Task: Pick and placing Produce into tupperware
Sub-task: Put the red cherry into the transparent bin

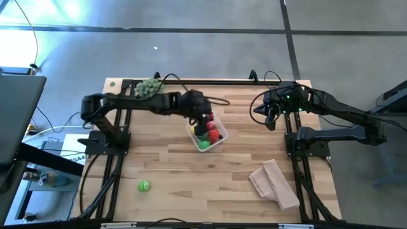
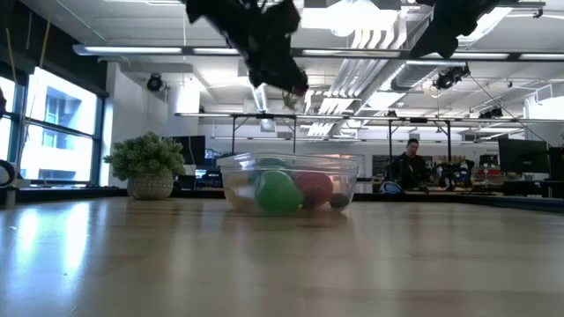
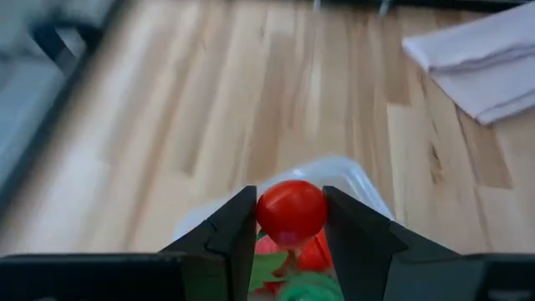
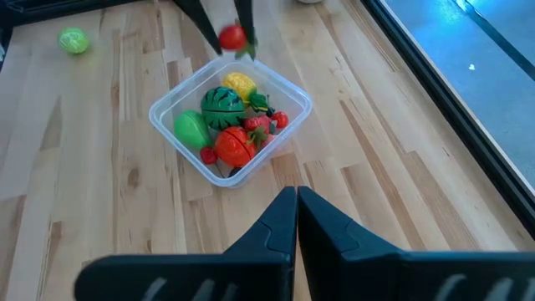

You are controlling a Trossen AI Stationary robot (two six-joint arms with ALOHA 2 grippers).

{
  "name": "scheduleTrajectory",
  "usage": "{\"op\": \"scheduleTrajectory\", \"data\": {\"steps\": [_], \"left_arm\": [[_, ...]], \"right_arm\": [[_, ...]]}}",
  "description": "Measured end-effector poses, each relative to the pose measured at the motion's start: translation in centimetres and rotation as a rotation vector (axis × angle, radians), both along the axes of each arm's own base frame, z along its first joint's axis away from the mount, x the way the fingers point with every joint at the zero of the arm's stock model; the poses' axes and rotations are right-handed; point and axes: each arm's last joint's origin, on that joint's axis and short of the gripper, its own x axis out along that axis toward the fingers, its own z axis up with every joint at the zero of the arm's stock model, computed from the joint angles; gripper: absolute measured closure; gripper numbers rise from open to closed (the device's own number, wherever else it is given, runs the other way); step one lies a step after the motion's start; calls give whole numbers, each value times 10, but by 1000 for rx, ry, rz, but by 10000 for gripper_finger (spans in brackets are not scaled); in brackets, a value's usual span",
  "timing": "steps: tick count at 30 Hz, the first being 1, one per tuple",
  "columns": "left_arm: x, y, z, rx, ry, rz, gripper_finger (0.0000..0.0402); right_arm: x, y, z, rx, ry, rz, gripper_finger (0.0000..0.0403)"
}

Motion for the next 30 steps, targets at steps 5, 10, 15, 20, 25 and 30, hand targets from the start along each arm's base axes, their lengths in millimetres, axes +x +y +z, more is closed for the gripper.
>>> {"op": "scheduleTrajectory", "data": {"steps": [5, 10, 15, 20, 25, 30], "left_arm": [[0, 28, -30, -141, 86, 39, 277], [2, 41, -47, -166, 131, 62, 277], [6, 45, -67, -181, 185, 64, 277], [9, 46, -80, -183, 223, 56, 277], [10, 46, -85, -185, 247, 61, 277], [11, 40, -85, -157, 262, 73, 277]], "right_arm": [[0, 0, 0, 0, 0, 0, 399], [0, 0, 0, 0, 0, 0, 399], [0, 0, 0, 0, 0, 0, 399], [0, 0, 0, 0, 0, 0, 399], [0, 0, 0, 0, 0, 0, 399], [0, 0, 0, 0, -1, 0, 399]]}}
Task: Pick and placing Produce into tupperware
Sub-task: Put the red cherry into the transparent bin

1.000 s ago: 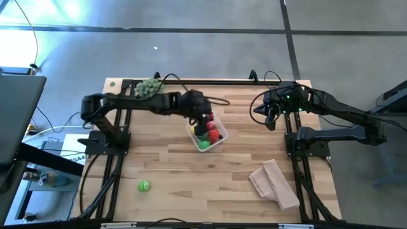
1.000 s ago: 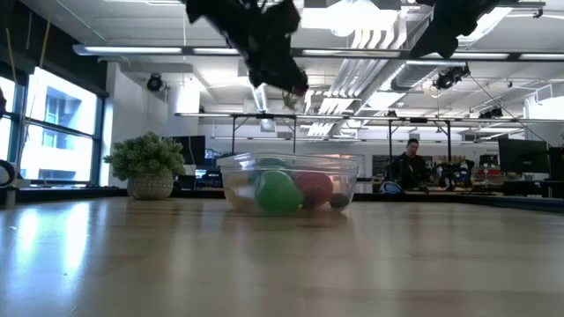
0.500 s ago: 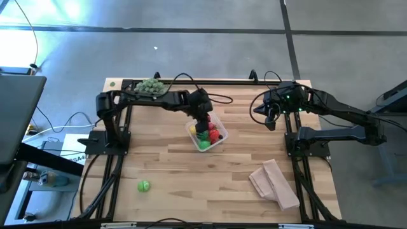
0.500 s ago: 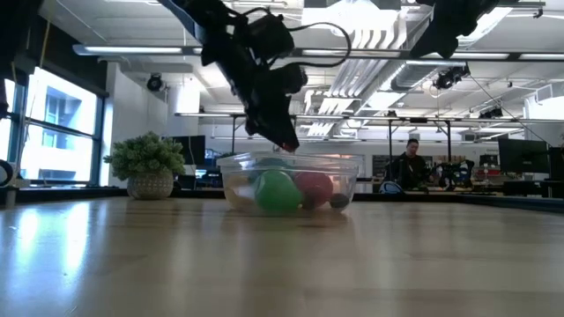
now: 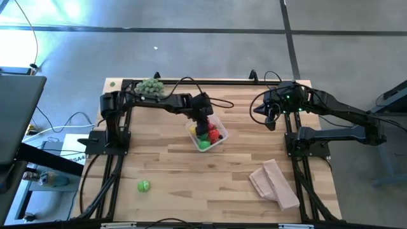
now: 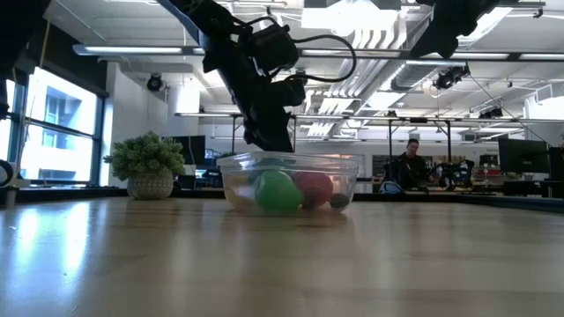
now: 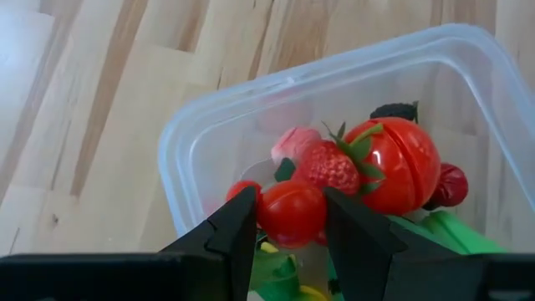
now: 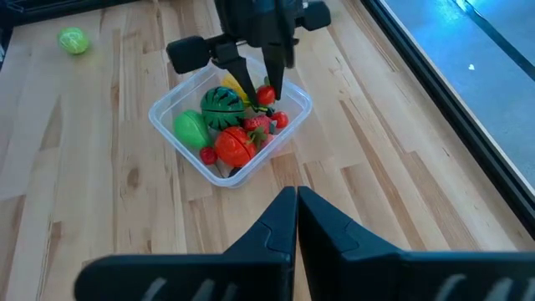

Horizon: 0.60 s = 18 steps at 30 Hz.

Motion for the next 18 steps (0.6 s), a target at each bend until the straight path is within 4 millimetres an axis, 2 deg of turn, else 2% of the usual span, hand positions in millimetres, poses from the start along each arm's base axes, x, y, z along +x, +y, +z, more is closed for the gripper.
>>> {"op": "scheduleTrajectory", "data": {"steps": [18], "left_arm": [[-2, -3, -2, -7, 37, 26, 277]], "right_arm": [[0, 0, 0, 0, 0, 0, 399]]}}
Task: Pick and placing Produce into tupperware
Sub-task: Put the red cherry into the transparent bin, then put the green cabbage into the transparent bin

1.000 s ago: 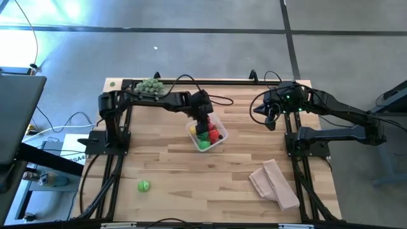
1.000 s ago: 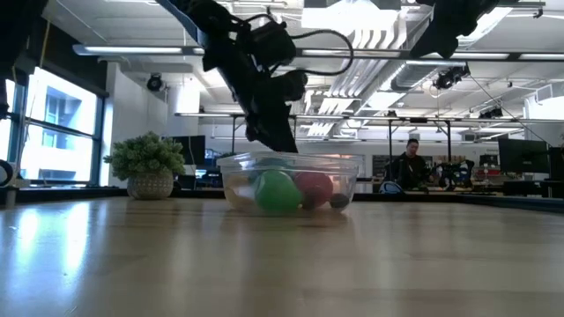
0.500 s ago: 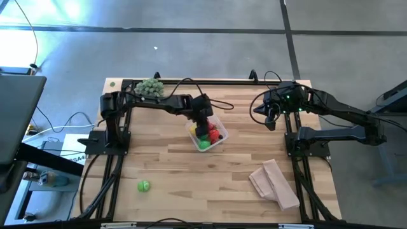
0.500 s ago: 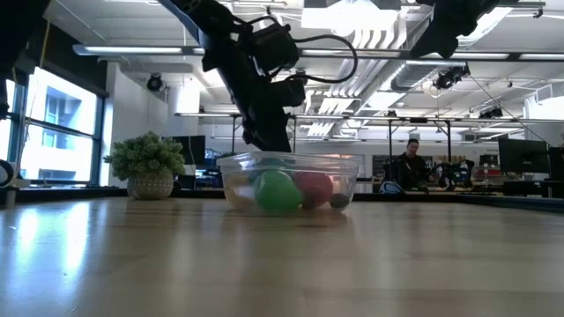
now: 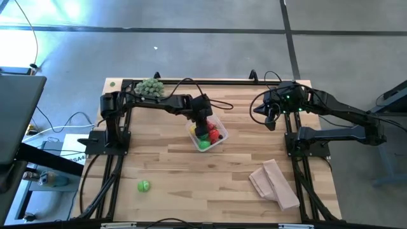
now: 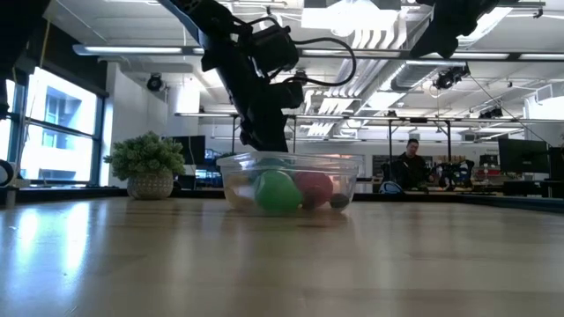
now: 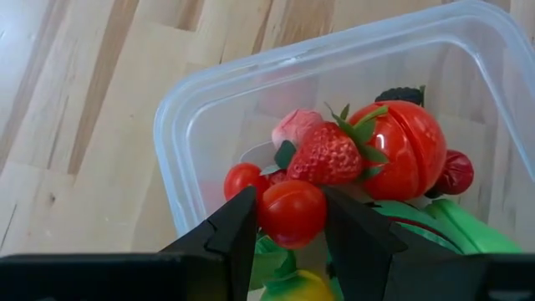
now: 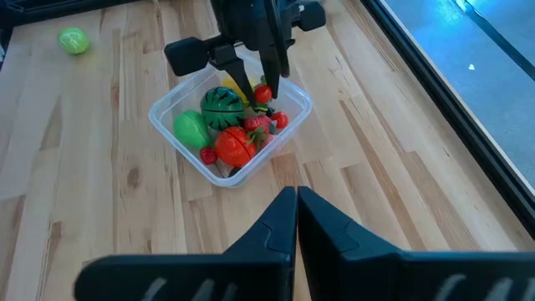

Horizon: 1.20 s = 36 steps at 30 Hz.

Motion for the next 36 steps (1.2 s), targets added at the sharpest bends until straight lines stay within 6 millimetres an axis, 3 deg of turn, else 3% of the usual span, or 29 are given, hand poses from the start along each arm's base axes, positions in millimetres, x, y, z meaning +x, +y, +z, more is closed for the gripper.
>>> {"op": "scheduleTrajectory", "data": {"steps": [15, 24, 30, 36], "left_arm": [[0, 0, 0, 20, 5, 11, 276], [2, -4, 0, 29, 2, 5, 214], [2, -5, 0, 22, 0, -3, 200], [0, -14, 17, 33, -39, -23, 209]], "right_arm": [[0, 0, 0, 0, 0, 0, 399], [0, 0, 0, 0, 0, 0, 399], [0, 0, 0, 0, 0, 0, 399], [0, 0, 0, 0, 0, 0, 399]]}}
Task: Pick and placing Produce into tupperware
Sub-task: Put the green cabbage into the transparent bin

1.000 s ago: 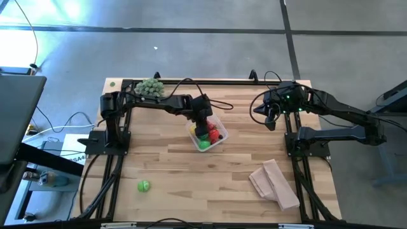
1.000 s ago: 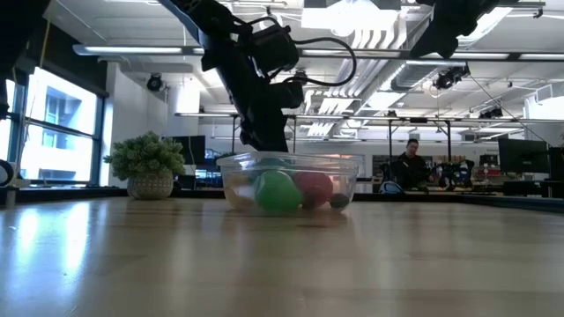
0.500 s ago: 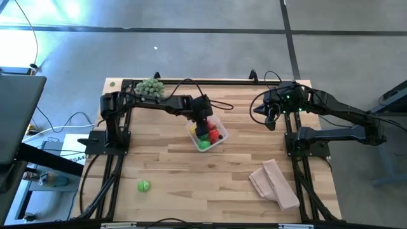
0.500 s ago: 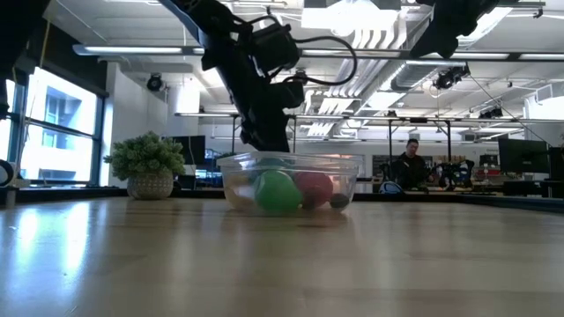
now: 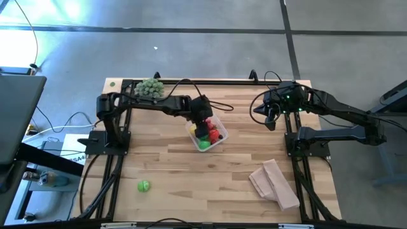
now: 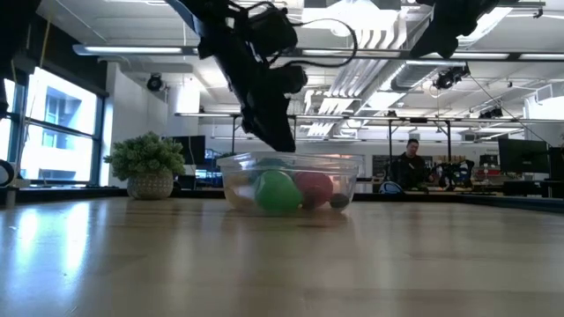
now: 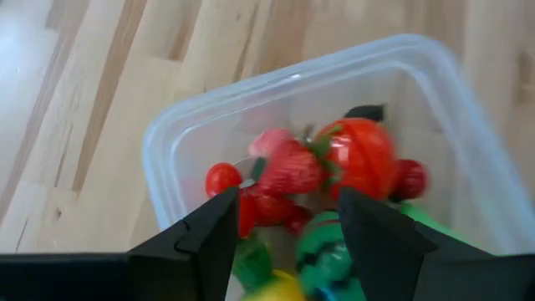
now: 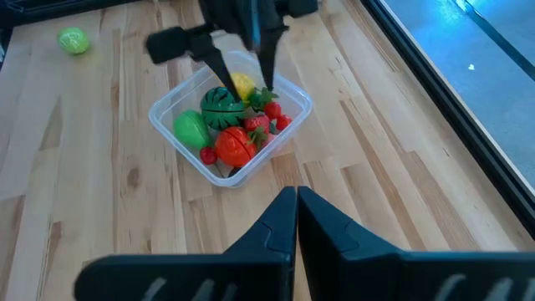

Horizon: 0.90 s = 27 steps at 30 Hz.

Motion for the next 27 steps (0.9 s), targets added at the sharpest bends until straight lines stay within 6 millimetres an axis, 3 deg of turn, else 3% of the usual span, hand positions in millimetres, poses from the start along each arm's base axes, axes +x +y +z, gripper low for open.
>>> {"op": "scheduleTrajectory", "data": {"steps": [6, 12, 16, 21, 27], "left_arm": [[-17, -17, 33, -46, -10, 53, 213], [-51, -48, 65, -131, 74, 258, 213], [-71, -81, 75, -175, 160, 408, 213], [-94, -129, 79, -165, 297, 476, 213], [-121, -189, 85, -58, 258, 599, 213]], "right_arm": [[0, 0, 0, 0, 0, 0, 399], [0, 0, 0, 0, 0, 0, 399], [0, 0, 0, 0, 0, 0, 399], [0, 0, 0, 0, 0, 0, 399], [0, 0, 0, 0, 0, 0, 399]]}}
